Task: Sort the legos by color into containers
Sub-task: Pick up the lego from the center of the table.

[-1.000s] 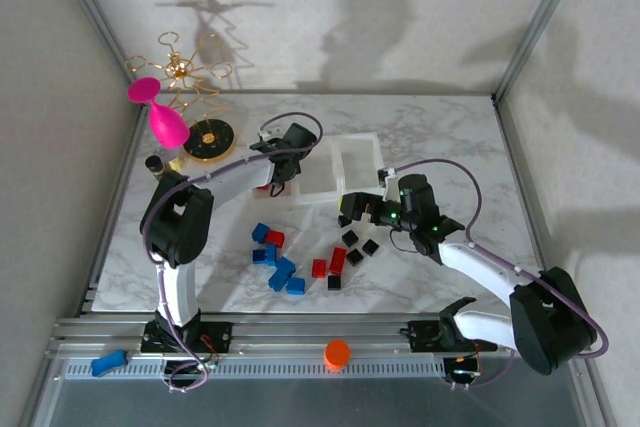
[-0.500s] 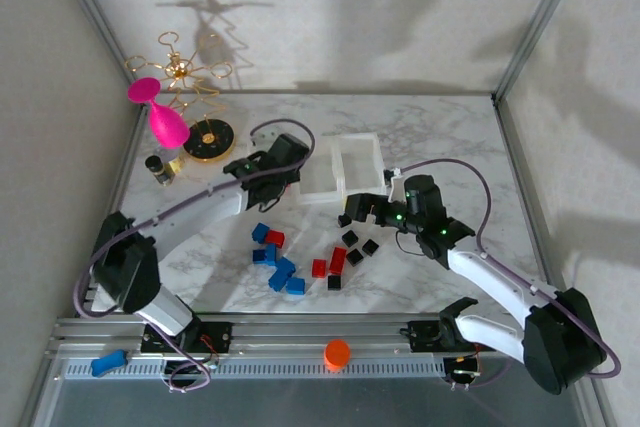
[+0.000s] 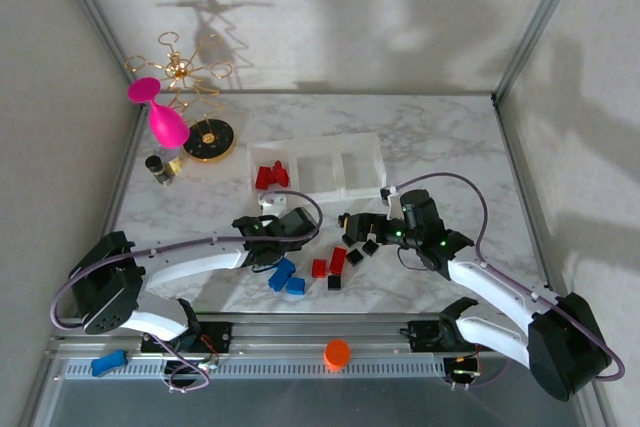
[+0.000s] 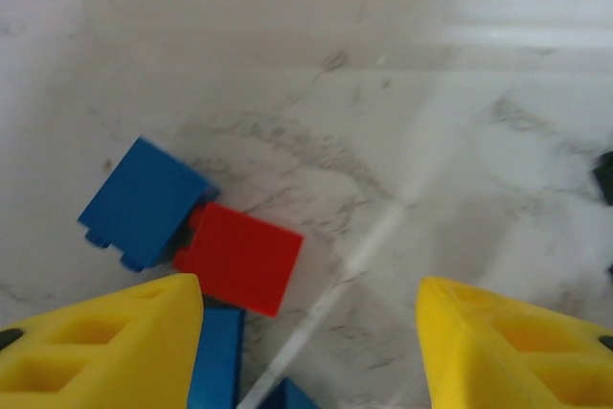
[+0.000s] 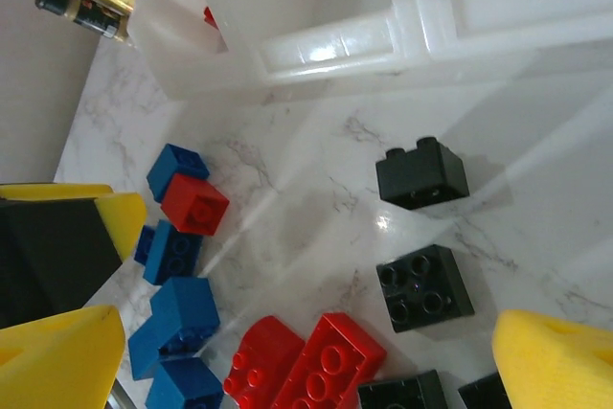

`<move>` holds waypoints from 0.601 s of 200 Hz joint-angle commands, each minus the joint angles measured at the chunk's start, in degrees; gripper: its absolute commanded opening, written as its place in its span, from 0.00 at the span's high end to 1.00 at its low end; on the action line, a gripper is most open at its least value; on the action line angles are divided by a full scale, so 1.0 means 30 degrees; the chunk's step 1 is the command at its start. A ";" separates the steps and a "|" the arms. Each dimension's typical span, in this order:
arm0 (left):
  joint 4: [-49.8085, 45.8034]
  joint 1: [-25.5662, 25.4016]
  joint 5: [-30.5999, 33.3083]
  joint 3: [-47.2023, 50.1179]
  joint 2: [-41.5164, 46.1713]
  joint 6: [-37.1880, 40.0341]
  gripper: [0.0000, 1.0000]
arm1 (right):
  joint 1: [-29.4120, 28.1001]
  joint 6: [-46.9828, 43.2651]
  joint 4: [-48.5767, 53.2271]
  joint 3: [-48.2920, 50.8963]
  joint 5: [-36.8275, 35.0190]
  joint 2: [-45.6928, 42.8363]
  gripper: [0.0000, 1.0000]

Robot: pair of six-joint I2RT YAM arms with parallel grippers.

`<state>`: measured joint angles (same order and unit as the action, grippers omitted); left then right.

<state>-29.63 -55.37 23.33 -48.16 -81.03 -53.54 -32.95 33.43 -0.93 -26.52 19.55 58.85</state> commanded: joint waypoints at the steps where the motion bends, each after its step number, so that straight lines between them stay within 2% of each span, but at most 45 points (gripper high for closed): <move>1: 0.0320 -0.0031 0.0353 0.0612 0.0055 -0.1412 0.38 | -0.0237 0.0351 -0.0618 0.0381 0.0081 -0.0311 0.01; 53: 0.0594 0.0452 0.0660 0.0606 -0.1538 -0.1145 0.35 | -0.0296 0.0562 -0.0636 0.0519 -0.0426 -0.0508 0.01; 120: 0.1961 0.1506 -0.0212 0.1083 -0.2460 -0.0226 0.33 | -0.0296 0.0660 -0.0775 0.0464 -0.0475 -0.0546 0.01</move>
<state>-25.93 -51.86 23.55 -45.91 -87.20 -55.16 -33.32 34.54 -1.93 -25.65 19.07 58.13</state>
